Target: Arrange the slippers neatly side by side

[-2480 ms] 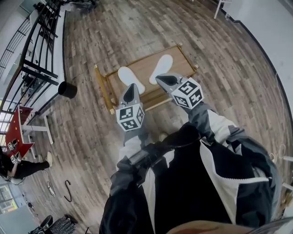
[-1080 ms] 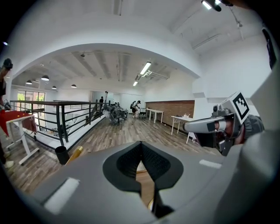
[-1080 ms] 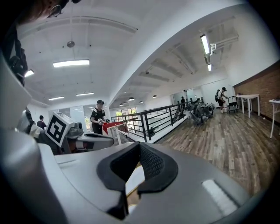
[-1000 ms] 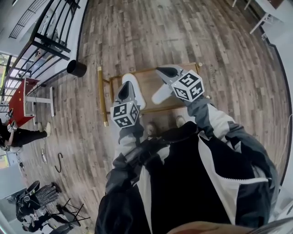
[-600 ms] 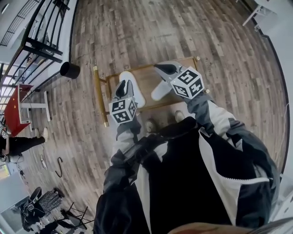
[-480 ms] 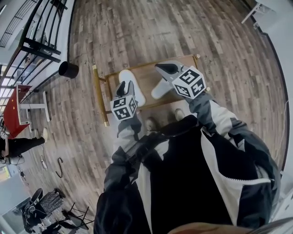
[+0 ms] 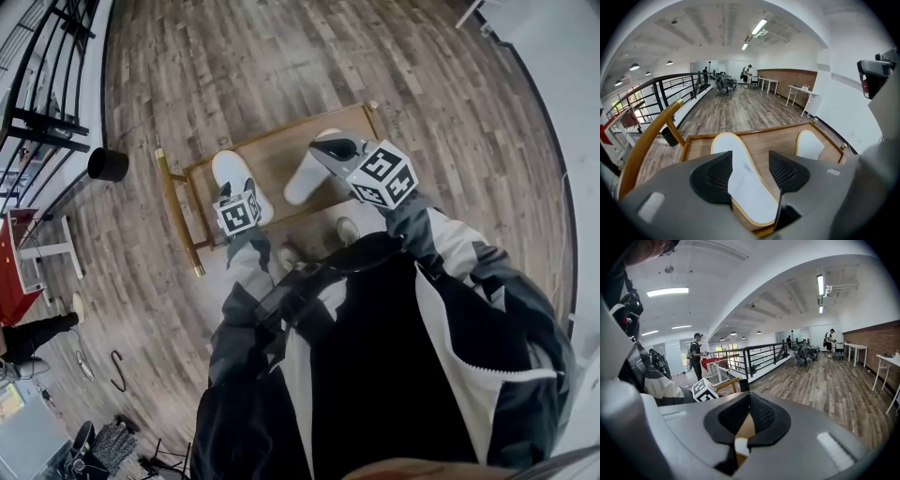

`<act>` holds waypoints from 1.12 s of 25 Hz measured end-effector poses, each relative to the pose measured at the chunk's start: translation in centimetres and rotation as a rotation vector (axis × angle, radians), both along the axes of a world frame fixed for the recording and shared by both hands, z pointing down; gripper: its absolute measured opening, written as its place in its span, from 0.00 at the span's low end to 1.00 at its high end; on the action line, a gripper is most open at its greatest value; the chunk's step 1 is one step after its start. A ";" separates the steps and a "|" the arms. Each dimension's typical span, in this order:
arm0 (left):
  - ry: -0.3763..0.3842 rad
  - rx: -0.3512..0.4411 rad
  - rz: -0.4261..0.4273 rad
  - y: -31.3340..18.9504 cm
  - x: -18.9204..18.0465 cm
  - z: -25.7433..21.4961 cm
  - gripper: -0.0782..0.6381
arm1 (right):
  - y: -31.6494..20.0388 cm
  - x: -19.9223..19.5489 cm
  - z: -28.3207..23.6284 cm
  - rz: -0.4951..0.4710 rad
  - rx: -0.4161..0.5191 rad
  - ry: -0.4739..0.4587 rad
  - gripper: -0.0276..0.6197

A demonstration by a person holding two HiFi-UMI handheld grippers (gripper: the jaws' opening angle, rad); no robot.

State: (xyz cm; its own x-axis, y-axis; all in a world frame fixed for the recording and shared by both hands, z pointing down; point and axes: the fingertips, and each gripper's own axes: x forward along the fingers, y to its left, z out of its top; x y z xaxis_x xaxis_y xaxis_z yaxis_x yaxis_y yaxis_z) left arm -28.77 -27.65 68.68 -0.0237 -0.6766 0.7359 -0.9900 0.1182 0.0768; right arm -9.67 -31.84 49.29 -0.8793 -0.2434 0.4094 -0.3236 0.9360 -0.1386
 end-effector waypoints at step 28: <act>0.060 -0.203 -0.059 -0.9 -0.8 8.0 0.15 | -0.7 5.8 2.0 0.085 -0.032 0.061 0.05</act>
